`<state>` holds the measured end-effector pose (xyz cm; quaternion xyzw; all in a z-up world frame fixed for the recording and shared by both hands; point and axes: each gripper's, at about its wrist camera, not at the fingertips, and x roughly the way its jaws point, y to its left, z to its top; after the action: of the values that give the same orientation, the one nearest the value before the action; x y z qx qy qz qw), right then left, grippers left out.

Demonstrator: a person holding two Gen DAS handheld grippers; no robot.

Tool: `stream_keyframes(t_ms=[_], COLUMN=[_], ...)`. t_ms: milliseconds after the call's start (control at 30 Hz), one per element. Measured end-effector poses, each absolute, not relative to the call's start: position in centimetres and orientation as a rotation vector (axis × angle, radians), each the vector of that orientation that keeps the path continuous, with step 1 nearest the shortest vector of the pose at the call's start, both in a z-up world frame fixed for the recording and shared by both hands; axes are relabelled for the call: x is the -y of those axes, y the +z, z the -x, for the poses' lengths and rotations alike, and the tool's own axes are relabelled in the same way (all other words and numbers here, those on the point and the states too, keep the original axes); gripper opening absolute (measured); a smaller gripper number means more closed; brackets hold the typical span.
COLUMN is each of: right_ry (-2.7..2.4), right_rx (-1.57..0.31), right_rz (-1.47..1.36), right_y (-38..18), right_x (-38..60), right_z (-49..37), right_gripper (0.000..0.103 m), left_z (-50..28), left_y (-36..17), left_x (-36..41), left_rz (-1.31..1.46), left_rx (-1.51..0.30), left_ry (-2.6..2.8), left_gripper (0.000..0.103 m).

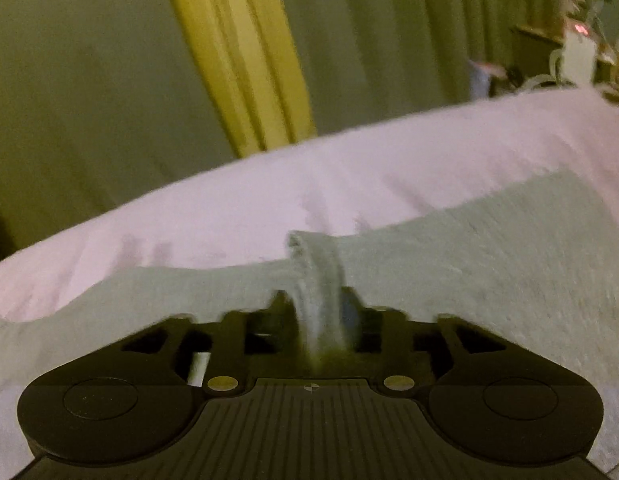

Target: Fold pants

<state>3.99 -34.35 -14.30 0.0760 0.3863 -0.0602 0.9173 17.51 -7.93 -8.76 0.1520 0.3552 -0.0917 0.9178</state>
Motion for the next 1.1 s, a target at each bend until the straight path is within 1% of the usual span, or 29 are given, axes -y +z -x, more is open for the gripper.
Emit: stream_keyframes(t_ms=[33,67,133,267,367,400,433,467,500,533,567,667,733,800,867,933,967,1000,1100], right_ry=[-0.122,-0.12,-0.115,-0.113,-0.111,-0.108,-0.105,-0.104,-0.105,-0.105,-0.108,-0.119,-0.121,-0.122,-0.122,-0.127,-0.127,-0.128,-0.122], right_rx=[-0.798,-0.8,-0.802,-0.796,-0.786,-0.782,-0.777,-0.774,-0.772,-0.77,-0.77,-0.781,-0.789,-0.795,-0.793,-0.793,-0.795,-0.796,-0.791], right_rz=[-0.177,-0.192,-0.215,-0.217,-0.219,-0.218,-0.215,-0.216,-0.218,-0.221,-0.225,-0.224,-0.22,-0.218,-0.212,-0.206,-0.204,-0.204,-0.223], right_y=[-14.4,-14.6,-15.0,-15.1,-15.2,-15.3,-15.5,-15.5,-15.4,-15.4,-15.4,-15.1,-15.0,-14.7,-14.5,-14.5,-14.6,-14.7,-15.0], right_x=[34.6,34.9,35.4,35.3,35.2,35.3,35.3,35.3,35.3,35.3,35.3,35.2,35.1,35.0,35.0,35.0,35.0,35.0,35.2], right_z=[-4.0,-4.1,-4.3,-4.3,-4.4,-4.4,-4.4,-4.4,-4.3,-4.2,-4.2,-4.3,-4.3,-4.3,-4.2,-4.1,-4.1,-4.2,-4.2], right_gripper=[0.098,0.098,0.099,0.099,0.099,0.099,0.099,0.099,0.099,0.099,0.099,0.099,0.099,0.099,0.099,0.099,0.099,0.099,0.099], left_z=[-17.2,-16.8,-15.8,-12.8,-11.6,-11.4,-11.2,-11.0,-10.8,-10.7,-10.8,-10.9,-10.3,-9.9,-9.5,-9.3,-9.0,-8.9,-8.5], left_y=[-8.3,-8.0,-7.5,-7.4,-9.0,-9.5,-10.2,-10.6,-10.6,-10.4,-10.1,-9.5,-9.2,-9.2,-9.2,-9.1,-9.0,-8.8,-8.7], left_x=[7.4,7.0,5.8,2.9,1.9,1.7,1.6,1.6,1.6,1.6,1.5,1.3,1.5,1.7,1.5,0.7,0.0,-0.8,-2.9], left_rz=[-0.296,-0.272,-0.19,-0.042,0.035,0.047,0.05,0.04,0.019,0.02,0.039,0.028,-0.011,-0.036,-0.026,-0.002,0.031,0.081,0.231], left_rx=[-0.738,-0.749,-0.776,-0.843,-0.908,-0.932,-0.959,-0.967,-0.956,-0.954,-0.968,-0.958,-0.934,-0.923,-0.912,-0.907,-0.916,-0.928,-0.95], left_ry=[-0.187,-0.192,-0.217,-0.257,-0.311,-0.324,-0.332,-0.333,-0.342,-0.366,-0.384,-0.371,-0.351,-0.306,-0.286,-0.257,-0.259,-0.26,-0.287], left_gripper=[0.063,0.069,0.069,0.076,0.076,0.073,0.068,0.059,0.054,0.034,0.025,0.019,0.018,0.02,0.03,0.033,0.039,0.042,0.045])
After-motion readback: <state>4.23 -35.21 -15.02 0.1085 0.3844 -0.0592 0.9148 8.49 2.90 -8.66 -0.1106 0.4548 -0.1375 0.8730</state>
